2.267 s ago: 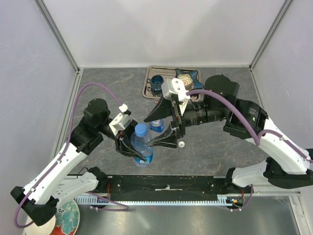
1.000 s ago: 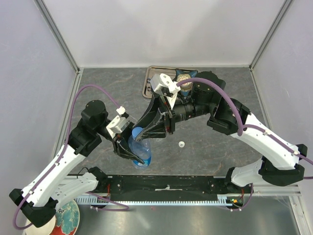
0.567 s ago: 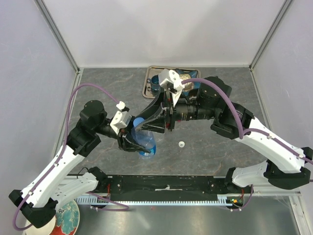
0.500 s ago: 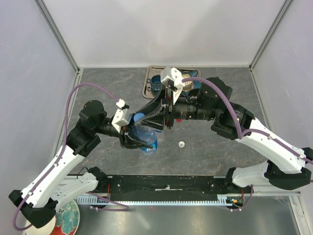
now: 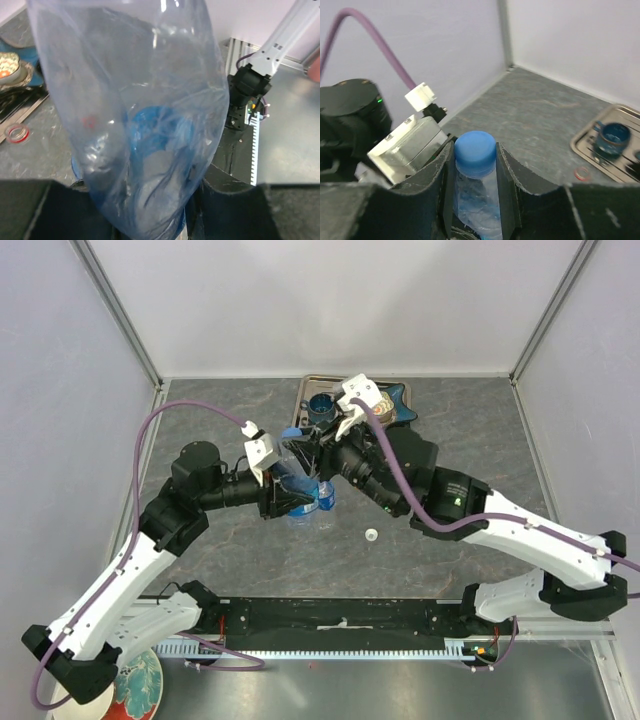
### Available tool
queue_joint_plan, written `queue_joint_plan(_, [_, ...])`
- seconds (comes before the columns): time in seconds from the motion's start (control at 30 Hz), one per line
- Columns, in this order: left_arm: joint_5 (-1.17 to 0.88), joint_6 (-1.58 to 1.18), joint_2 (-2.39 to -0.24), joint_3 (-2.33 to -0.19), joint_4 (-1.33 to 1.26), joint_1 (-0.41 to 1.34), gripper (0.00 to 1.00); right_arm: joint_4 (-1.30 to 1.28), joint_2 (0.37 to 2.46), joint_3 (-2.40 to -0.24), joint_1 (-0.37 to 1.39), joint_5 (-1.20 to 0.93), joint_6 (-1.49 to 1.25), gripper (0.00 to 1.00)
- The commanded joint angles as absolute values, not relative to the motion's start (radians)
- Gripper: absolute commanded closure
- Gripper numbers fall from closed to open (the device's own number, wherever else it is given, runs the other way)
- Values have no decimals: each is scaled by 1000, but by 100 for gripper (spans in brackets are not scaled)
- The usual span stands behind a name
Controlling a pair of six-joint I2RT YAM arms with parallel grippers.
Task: Screw on the bottle caps
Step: Screw the bottle cap onto the plastic bottle.
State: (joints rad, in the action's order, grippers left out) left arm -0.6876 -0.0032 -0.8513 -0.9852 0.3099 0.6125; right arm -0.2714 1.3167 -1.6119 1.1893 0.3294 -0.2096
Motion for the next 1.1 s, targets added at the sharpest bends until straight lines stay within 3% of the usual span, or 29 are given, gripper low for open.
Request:
queue_joint_plan(0.0, [-643, 9, -821, -1032, 146, 612, 80, -555, 1439, -1607, 1244, 950, -224, 100])
queue_joint_plan(0.2, [-655, 9, -818, -1025, 161, 609, 80, -672, 1523, -1683, 1296, 1167, -340, 100])
queue_joint_plan(0.47, [-676, 23, -804, -982, 170, 609, 80, -626, 1494, -1747, 1305, 1007, -391, 98])
queue_joint_plan(0.53, [-695, 23, -798, -968, 173, 607, 80, -576, 1433, -1741, 1304, 883, -379, 87])
queue_joint_plan(0.67, [-767, 29, -784, -939, 173, 607, 81, -389, 1281, -1687, 1289, 635, -374, 54])
queue_joint_plan(0.97, [-1092, 89, -772, -934, 155, 609, 88, -357, 1077, -1597, 1209, 283, -338, 13])
queue_joint_plan(1.07, [-1153, 80, -785, -954, 153, 609, 89, -354, 1072, -1585, 1181, 76, -305, 11])
